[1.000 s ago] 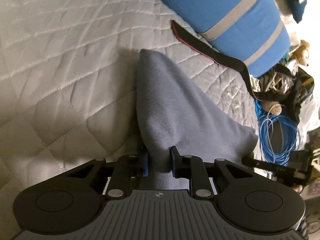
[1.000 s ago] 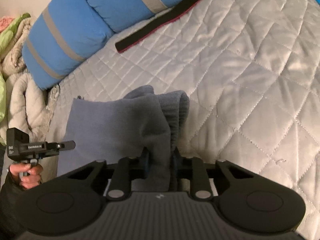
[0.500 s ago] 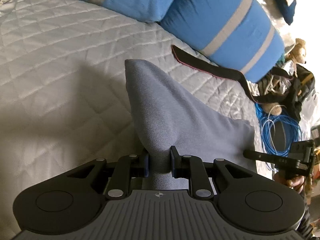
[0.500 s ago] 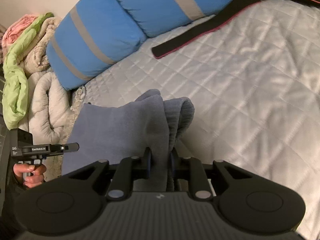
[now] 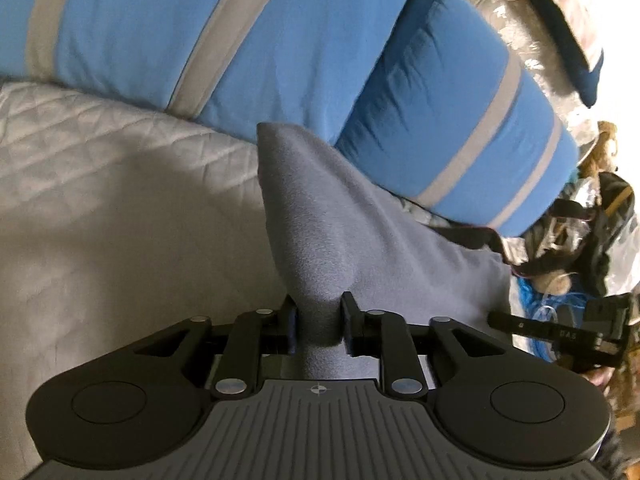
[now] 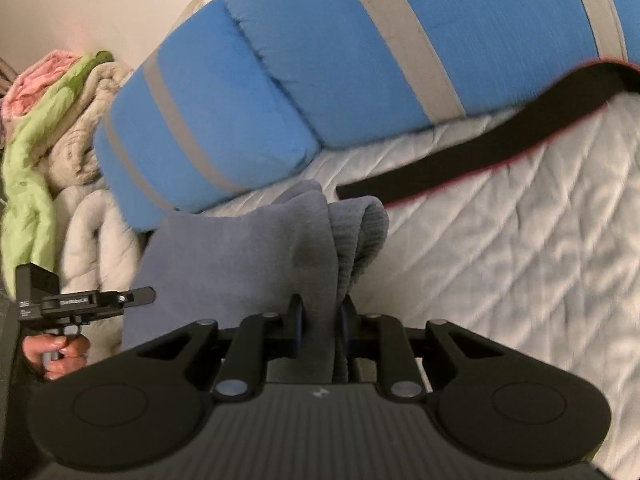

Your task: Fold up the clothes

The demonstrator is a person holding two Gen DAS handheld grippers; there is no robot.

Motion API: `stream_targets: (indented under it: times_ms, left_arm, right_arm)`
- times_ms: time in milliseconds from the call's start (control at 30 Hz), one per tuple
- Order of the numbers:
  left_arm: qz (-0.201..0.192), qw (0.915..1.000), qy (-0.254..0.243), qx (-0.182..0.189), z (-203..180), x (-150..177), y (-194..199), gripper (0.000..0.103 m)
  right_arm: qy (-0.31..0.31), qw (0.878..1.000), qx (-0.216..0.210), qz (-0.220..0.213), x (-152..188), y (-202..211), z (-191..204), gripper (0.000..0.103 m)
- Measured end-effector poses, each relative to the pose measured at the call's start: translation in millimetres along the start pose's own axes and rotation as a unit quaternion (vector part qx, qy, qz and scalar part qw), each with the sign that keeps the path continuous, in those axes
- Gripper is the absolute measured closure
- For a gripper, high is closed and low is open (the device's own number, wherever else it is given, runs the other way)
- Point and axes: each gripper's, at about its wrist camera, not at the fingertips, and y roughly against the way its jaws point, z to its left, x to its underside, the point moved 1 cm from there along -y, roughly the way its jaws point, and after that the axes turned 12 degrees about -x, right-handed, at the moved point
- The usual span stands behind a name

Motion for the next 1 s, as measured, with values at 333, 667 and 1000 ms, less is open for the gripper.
stream_targets:
  times_ms: [333, 667, 1000]
  left_arm:
    - [0.005, 0.9976, 0.068, 0.013, 36, -2, -52, 0.063]
    - [-0.021, 0.9963, 0.082, -0.01, 46, -41, -77, 0.06]
    - [0.0, 0.9968, 0.062, -0.05, 46, -45, -126, 0.062]
  right_arm:
    - [-0.013, 1.0, -0.004, -0.024, -4, -25, -40, 0.033]
    - [0.007, 1.0, 0.024, -0.01, -39, -71, -48, 0.031]
    - [-0.003, 0.998, 0.056, -0.004, -40, -99, -76, 0.032]
